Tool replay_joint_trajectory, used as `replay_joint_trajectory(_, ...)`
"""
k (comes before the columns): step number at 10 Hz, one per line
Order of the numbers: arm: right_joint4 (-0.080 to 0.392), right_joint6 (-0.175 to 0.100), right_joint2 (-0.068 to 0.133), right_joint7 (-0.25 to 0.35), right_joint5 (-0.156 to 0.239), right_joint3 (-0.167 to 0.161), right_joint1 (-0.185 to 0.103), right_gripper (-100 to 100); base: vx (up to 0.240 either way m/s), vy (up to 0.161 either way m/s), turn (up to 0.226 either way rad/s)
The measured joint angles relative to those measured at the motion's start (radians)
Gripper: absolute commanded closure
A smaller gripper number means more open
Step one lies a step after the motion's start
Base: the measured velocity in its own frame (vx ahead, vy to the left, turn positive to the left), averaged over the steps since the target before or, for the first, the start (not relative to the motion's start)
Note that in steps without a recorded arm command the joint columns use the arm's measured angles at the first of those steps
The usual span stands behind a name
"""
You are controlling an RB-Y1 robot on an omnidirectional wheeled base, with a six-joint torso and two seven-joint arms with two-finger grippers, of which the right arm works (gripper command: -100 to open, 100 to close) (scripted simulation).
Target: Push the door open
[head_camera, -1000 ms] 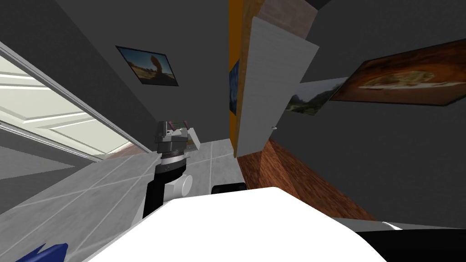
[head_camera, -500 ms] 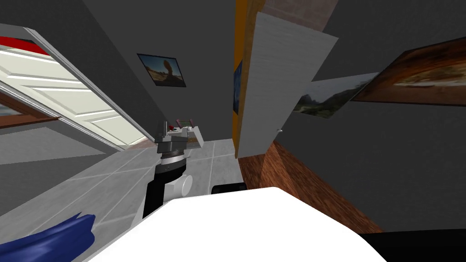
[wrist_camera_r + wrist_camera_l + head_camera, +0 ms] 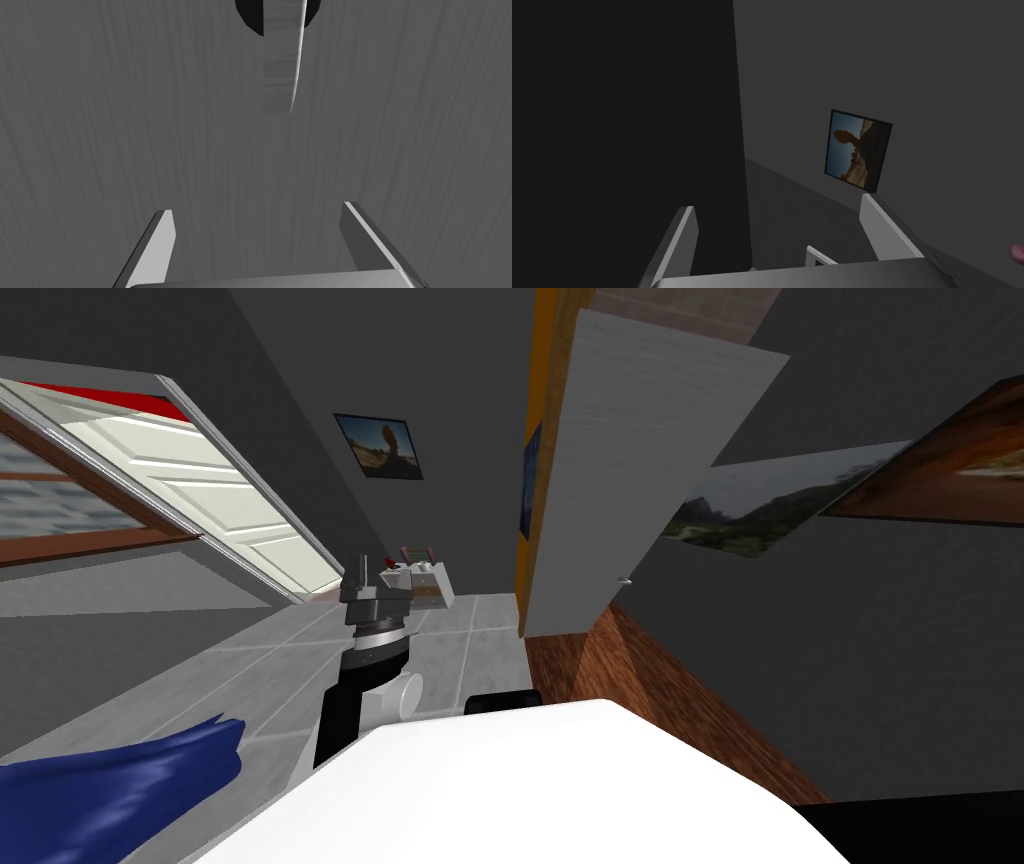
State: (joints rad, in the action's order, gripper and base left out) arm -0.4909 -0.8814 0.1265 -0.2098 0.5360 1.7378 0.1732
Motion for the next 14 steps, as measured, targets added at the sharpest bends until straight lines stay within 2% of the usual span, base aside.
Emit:
replay_joint_trajectory(2,-0.071,0.027,-0.036,-0.015,0.009,0.032,0.001,-100,0.002,-0.104,0.137)
replay_joint_trajectory(3,-0.051,0.023,-0.026,-0.012,0.009,0.038,0.007,-100,-0.014,-0.099,0.216)
replay_joint_trajectory(4,-0.002,0.003,-0.002,0.005,0.006,0.049,0.022,-100,-0.015,-0.105,0.125)
replay_joint_trajectory(5,-0.011,0.002,-0.005,0.006,0.008,0.060,0.024,-100,-0.019,-0.109,0.146)
replay_joint_trajectory(6,-0.069,0.026,-0.031,-0.012,0.016,0.082,0.018,-100,-0.011,-0.078,0.058)
replay_joint_trajectory(7,-0.063,0.028,-0.028,-0.014,0.016,0.087,0.021,-100,-0.019,-0.087,0.181)
replay_joint_trajectory(8,-0.026,0.013,-0.012,0.000,0.014,0.098,0.036,-100,-0.012,-0.121,0.220)
replay_joint_trajectory(9,-0.011,0.004,-0.006,0.009,0.015,0.111,0.045,-100,-0.006,-0.097,0.062)
replay_joint_trajectory(11,-0.021,0.011,-0.006,0.006,0.019,0.135,0.052,-100,-0.025,-0.123,0.197)
replay_joint_trajectory(12,-0.040,0.018,-0.016,0.001,0.023,0.152,0.054,-100,-0.007,-0.074,0.045)
replay_joint_trajectory(13,-0.043,0.020,-0.017,0.000,0.023,0.154,0.053,100,0.001,0.011,-0.036)
replay_joint_trajectory(14,-0.041,0.019,-0.016,0.001,0.023,0.153,0.053,100,0.001,0.027,-0.009)
